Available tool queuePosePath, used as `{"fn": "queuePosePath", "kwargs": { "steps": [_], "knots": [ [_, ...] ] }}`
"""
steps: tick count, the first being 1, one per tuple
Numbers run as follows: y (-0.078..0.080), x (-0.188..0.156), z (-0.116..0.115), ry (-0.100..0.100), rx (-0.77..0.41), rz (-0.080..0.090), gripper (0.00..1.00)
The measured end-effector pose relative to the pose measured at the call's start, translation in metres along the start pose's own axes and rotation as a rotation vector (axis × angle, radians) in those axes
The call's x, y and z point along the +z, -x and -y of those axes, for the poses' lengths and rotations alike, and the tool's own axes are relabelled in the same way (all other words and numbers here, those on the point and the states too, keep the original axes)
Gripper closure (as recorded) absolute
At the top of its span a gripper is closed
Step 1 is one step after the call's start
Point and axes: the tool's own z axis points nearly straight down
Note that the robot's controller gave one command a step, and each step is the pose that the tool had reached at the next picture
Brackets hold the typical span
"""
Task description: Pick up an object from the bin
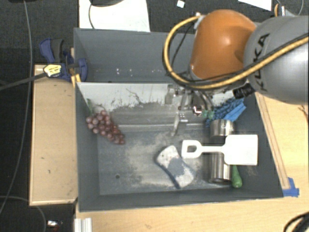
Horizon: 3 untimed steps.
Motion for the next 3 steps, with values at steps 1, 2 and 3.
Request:
{"fn": "queuePosePath", "kwargs": {
  "steps": [1,2,3],
  "knots": [
    [0.0,0.0,0.0,0.0,0.0,0.0,0.0],
    [-0.036,0.06,0.014,0.0,-0.007,0.0,0.0],
    [-0.027,0.063,0.038,0.002,-0.022,0.012,0.0]
  ]
}}
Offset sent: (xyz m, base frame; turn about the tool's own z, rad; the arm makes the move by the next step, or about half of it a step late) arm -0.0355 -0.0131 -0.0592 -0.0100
